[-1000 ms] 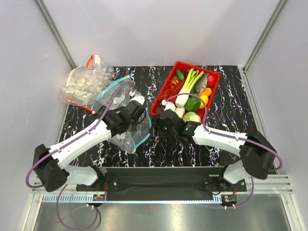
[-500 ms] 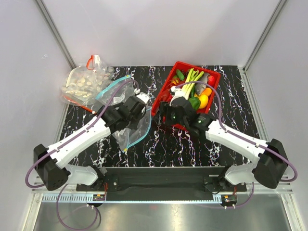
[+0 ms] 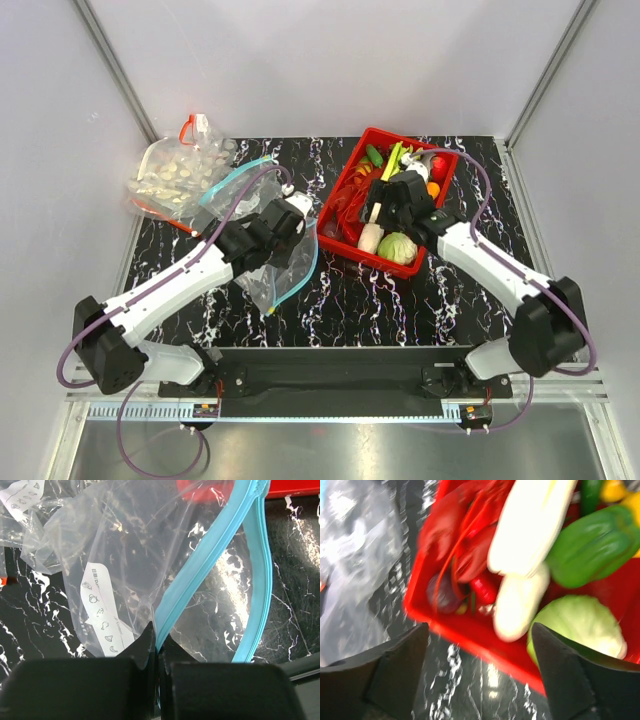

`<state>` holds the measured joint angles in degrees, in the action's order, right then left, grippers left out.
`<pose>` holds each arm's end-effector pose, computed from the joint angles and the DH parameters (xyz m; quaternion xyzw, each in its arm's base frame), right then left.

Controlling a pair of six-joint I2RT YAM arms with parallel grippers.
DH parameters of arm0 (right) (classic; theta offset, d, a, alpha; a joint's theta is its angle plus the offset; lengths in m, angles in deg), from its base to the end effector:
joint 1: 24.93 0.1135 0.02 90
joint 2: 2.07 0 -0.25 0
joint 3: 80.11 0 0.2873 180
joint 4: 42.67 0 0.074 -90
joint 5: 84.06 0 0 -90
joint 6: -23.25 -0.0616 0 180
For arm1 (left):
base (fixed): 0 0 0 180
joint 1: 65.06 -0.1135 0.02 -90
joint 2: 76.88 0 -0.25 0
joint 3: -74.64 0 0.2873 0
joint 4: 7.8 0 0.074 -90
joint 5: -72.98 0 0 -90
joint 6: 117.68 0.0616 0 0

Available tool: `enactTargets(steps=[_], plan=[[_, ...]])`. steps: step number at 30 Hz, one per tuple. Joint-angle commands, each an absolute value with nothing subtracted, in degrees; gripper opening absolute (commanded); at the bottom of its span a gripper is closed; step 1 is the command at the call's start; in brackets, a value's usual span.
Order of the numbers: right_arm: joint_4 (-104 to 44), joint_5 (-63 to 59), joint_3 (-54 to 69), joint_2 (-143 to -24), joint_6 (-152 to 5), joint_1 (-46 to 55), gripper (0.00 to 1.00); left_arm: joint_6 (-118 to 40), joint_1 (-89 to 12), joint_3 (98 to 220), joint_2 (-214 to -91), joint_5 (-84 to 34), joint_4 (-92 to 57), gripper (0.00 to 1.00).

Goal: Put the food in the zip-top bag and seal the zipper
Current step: Pick up the fake vegetable from the bin.

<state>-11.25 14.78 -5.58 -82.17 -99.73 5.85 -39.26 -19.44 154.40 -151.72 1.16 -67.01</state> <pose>0.3233 0.1816 0.2507 0.0515 0.8914 0.1764 0.4143 0.2363 -0.2140 0.2718 0.2288 0.9129 -0.0129 0.3378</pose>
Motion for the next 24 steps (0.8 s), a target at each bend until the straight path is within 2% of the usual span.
enactTargets(steps=[1,5,9,13,16,19,20,21,23,24], plan=[[-10.32,19.03,-1.01,-86.44,-99.62,3.73,0.93,-38.76,-20.06,153.41,-151.58,-0.67,-63.28,0.0],[-9.8,20.7,5.12,-93.8,-101.2,2.49,0.95,-38.58,-20.24,153.49,-151.06,2.22,-64.59,0.0],[-1.98,26.59,13.14,-101.46,-105.33,1.61,0.94,-38.41,-20.33,152.62,-148.69,3.72,-63.8,0.0],[-3.55,28.61,14.2,-104.72,-107.7,1.35,0.93,-38.23,-20.33,151.65,-147.01,4.6,-63.01,0.0],[-2.85,33.09,14.47,-106.83,-110.6,1.35,0.9,-38.41,-20.33,151.56,-146.84,5.39,-63.45,0.0],[-4.69,32.49,14.11,-108.85,-110.79,1.09,0.88,-38.58,-20.33,151.56,-146.75,6.1,-63.8,0.0],[-4.69,32.4,14.46,-109.99,-110.7,1.08,0.85,-38.67,-20.24,151.47,-146.66,6.27,-63.8,0.0],[-5.04,31.96,14.55,-110.26,-110.53,1.08,0.77,-38.67,-20.33,151.38,-146.49,6.19,-63.8,0.0],[-4.69,31.79,14.38,-109.83,-110.52,1.08,0.7,-38.76,-20.24,151.38,-146.4,6.27,-63.71,0.0],[-5.04,31.7,13.86,-109.04,-110.52,1.08,0.61,-38.76,-20.24,151.21,-146.48,6.27,-63.8,0.0]])
